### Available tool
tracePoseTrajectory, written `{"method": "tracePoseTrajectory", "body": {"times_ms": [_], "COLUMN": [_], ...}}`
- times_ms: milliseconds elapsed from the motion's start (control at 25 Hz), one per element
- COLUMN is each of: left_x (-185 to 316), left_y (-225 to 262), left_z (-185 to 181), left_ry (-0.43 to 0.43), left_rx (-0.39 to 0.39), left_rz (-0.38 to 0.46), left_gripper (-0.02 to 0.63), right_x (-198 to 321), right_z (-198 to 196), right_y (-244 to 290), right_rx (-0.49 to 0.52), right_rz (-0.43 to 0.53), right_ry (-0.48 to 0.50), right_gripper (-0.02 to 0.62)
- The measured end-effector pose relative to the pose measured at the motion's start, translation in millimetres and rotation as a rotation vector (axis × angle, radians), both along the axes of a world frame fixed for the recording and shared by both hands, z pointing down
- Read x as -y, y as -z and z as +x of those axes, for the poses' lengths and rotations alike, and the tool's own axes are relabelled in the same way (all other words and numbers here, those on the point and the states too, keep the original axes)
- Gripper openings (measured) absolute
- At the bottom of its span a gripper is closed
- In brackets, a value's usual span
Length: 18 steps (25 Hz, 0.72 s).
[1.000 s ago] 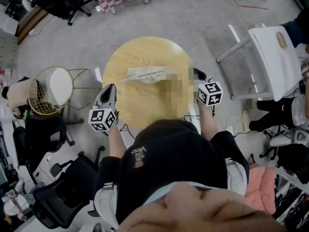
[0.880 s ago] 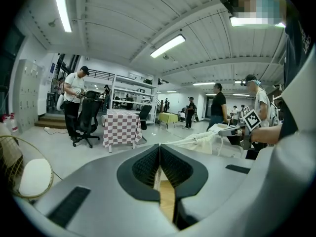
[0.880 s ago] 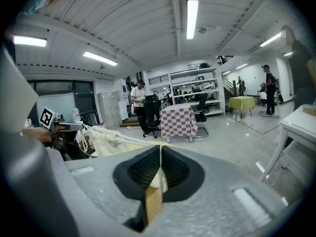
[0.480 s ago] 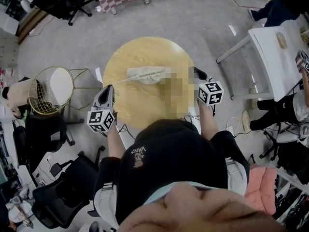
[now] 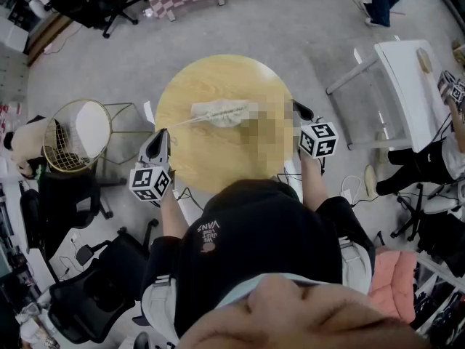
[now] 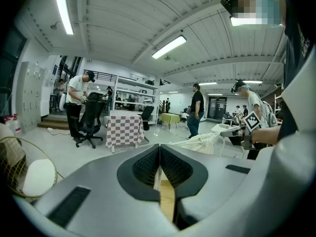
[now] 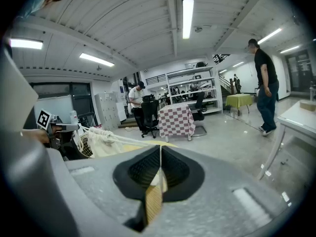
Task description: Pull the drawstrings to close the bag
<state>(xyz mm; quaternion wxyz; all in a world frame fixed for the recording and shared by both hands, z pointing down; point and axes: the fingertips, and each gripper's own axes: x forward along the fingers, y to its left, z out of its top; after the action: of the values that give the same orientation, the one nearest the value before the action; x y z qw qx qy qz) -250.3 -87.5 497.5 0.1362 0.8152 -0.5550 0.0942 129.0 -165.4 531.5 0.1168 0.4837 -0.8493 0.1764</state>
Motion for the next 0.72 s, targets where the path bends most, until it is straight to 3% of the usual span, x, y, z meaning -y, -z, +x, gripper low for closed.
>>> {"method": "tracePoseTrajectory", "body": {"times_ms": [520, 720], "left_x": [-4, -1], "left_y": [-4, -5], "left_z": [-13, -12], "left_ry": [0.030, 0.037], "left_rx": [-0.025, -0.073], "left_rz": [-0.013, -0.009], "left_gripper": [0.015, 0.015], "right_x": [2, 2], "right_z": [3, 4], "right_y": [-6, -5], "right_rx": [0.006, 0.010], "right_rz": [-0.018, -0.022], "right_ry": [-0.002, -0.004], "right_gripper": [0.002, 0.002]}}
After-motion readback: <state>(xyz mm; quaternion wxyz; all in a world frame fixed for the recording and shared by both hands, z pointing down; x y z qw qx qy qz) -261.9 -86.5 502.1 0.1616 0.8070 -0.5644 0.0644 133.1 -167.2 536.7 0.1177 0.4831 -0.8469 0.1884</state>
